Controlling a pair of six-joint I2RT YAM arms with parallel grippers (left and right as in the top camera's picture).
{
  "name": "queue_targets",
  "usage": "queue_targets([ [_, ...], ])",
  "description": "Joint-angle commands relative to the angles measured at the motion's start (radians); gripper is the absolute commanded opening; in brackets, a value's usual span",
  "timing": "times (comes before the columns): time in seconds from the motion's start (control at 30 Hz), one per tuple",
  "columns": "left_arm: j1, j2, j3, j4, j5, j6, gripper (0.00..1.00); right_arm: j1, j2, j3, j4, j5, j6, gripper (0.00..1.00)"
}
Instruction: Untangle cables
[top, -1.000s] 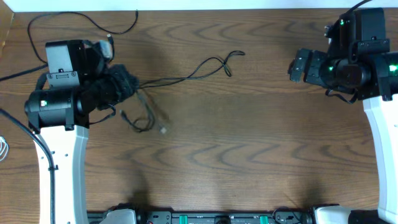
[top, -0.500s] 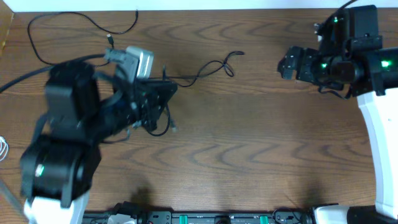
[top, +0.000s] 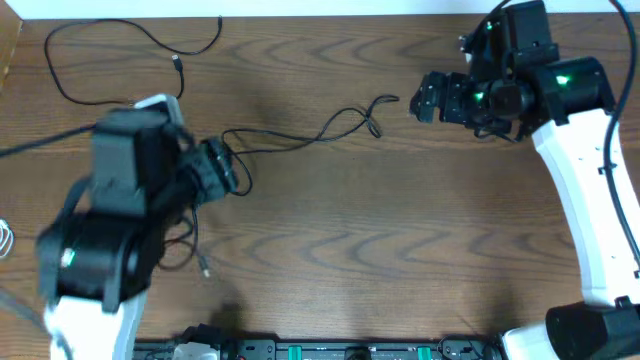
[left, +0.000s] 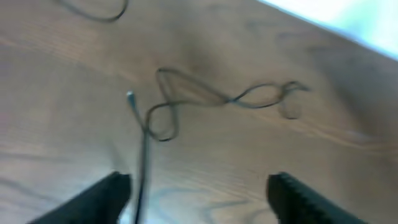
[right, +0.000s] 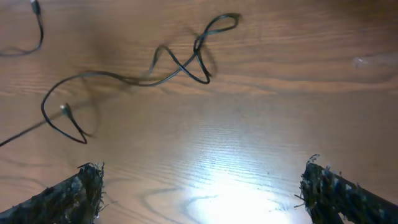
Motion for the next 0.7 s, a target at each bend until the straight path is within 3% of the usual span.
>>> queue_targets([
  [0.0, 0.001, 0.097, -0.006, -0.008, -0.072, -0.054, 0.88, 0.035, 0.062, 0.008, 0.006, -0.006, -0.082, 0.99],
  [0.3, 0.072, 0.238, -0.006, -0.003, -0.072, -0.185, 0.89, 0.061, 0.227, 0.037, 0.096, 0.0, -0.11, 0.99],
  [0.47, 0.129, 0.239, -0.006, -0.002, -0.072, -0.184, 0.89, 0.063, 0.338, 0.169, 0.108, -0.016, -0.145, 0.99],
  [0.63, 0.137, 0.24, -0.006, -0.018, -0.072, -0.183, 0.89, 0.098, 0.455, 0.205, 0.254, 0.028, -0.211, 0.99],
  [0.67, 0.137, 0.24, -0.008, -0.024, -0.072, -0.183, 0.89, 0.104, 0.477, 0.205, 0.279, 0.051, -0.211, 0.93],
])
